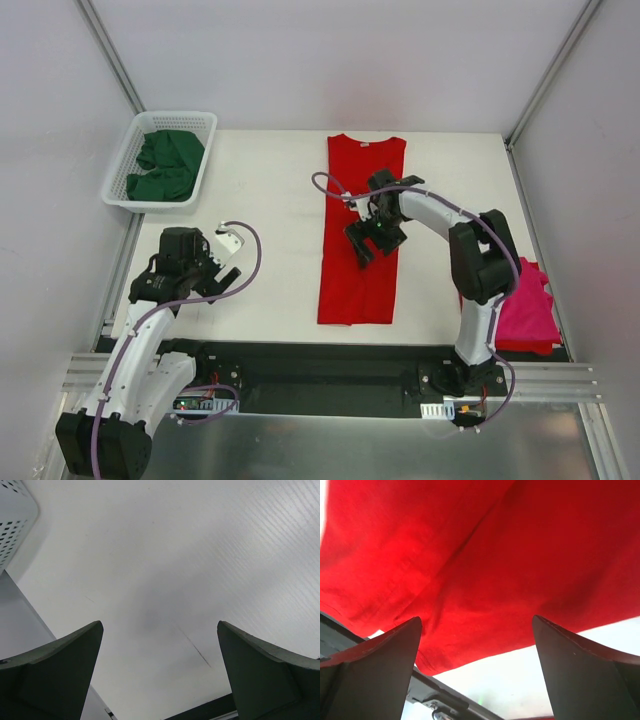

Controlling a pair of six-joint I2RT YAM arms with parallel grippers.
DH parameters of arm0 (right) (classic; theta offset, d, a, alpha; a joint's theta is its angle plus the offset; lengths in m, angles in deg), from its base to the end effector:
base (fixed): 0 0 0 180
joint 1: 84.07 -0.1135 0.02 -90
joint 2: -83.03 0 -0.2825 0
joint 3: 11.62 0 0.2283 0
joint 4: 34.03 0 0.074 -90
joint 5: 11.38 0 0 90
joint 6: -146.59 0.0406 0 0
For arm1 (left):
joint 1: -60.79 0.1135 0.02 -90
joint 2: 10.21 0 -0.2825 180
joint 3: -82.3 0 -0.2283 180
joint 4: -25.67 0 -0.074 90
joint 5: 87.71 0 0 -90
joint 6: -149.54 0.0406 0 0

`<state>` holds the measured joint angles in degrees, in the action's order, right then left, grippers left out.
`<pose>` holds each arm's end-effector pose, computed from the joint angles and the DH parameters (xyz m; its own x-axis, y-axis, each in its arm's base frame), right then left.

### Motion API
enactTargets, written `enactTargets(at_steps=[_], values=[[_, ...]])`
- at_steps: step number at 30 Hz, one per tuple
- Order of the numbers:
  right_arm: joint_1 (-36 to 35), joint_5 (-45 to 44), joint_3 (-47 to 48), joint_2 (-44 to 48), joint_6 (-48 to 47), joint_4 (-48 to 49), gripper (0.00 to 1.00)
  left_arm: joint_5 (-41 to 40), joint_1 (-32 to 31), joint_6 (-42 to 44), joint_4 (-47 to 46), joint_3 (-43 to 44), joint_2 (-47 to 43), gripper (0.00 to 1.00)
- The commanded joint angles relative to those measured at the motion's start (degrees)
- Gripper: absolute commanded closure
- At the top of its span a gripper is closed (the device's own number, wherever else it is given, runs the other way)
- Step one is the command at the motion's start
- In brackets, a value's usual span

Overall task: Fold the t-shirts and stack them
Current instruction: Rotate the tshirt 90 degrees

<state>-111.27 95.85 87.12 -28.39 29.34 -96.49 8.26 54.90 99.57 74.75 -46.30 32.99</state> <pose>0.3279 0.1820 0.2174 -0.5334 -0.7658 -0.3591 -0.8418 0.5221 0.1371 0.1254 -0.0172 0.2646 -0.3825 0.6826 -0.6227 0.5568 0.7082 0.4342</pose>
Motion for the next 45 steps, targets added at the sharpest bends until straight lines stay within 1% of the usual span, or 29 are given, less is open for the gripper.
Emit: enactTargets(at_steps=[1,6,13,18,20,27,34,45], values=[[-2.15,-1.23,-4.03,4.45,1.32,4.14,0.04,2.37,0.70,-0.30,1.31,0.05,-0.49,0.01],[-4.61,-3.43,-6.51,6.47,2.19,6.44,0.04,2.63,0.62,-0.22,1.40,0.49,0.13,0.01],[-9.62,-9.14,-6.25,9.73,1.41,6.35,0.04,2.99,0.70,-0.30,1.31,0.66,0.74,0.01],[-10.76,-10.29,-6.33,5.43,0.27,7.05,0.04,2.72,0.62,-0.30,1.40,0.75,0.92,0.01],[-11.29,-10.90,-7.12,4.55,-0.52,8.72,0.04,2.64,0.62,-0.31,1.31,0.58,0.83,0.01],[-13.40,-15.12,-8.27,-0.37,-3.43,11.80,0.04,2.55,0.70,-0.22,1.31,0.31,1.01,0.01],[-14.46,-15.65,-6.78,-2.40,-4.13,8.20,0.04,2.64,0.70,-0.13,1.40,0.40,1.45,0.01],[-14.81,-15.48,-6.43,-2.49,-6.59,2.32,0.04,2.81,0.62,0.13,1.31,0.84,2.24,0.01]])
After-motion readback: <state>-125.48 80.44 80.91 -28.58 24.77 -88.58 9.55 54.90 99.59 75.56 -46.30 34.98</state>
